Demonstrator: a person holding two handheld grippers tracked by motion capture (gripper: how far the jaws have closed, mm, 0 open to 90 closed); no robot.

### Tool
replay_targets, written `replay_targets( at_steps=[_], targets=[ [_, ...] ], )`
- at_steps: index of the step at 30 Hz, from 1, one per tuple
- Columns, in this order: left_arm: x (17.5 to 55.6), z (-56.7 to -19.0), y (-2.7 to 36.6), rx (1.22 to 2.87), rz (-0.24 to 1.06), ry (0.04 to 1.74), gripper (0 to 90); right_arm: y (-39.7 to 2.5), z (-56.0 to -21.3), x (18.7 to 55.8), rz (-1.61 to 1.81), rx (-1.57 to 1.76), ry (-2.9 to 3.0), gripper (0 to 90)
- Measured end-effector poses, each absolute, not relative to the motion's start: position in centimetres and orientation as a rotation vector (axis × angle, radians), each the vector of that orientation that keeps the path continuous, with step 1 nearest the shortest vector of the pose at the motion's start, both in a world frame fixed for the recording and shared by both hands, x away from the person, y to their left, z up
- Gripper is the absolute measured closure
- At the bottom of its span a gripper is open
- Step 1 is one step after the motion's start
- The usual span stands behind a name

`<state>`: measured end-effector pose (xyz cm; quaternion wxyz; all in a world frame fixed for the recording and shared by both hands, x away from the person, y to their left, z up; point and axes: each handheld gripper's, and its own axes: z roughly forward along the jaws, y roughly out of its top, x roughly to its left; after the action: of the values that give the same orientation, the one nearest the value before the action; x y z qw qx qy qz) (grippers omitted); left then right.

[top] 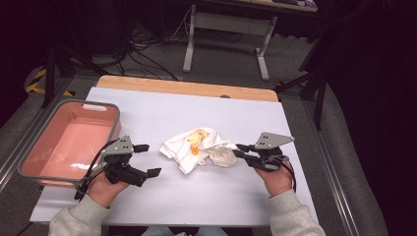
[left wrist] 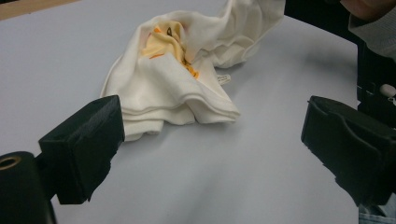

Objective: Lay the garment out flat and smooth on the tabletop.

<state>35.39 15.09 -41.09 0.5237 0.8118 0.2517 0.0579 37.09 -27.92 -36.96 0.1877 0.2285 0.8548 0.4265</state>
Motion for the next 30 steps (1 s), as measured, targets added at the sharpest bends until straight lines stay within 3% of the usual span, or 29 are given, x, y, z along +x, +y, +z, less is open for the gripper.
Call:
replay_targets(
  at_steps=[13, 30],
  targets=[
    [35.4, -41.1, 15.1, 1.937, 0.135, 0.604, 6.6, -32.9, -38.4, 39.4, 1.178, 0.85, 2.345, 74.5],
    [35.5, -41.2, 15.1, 1.927, 0.127, 0.605, 6.6, -35.5, -41.5, 40.9, 1.068, 1.081, 2.374, 75.5]
  ],
)
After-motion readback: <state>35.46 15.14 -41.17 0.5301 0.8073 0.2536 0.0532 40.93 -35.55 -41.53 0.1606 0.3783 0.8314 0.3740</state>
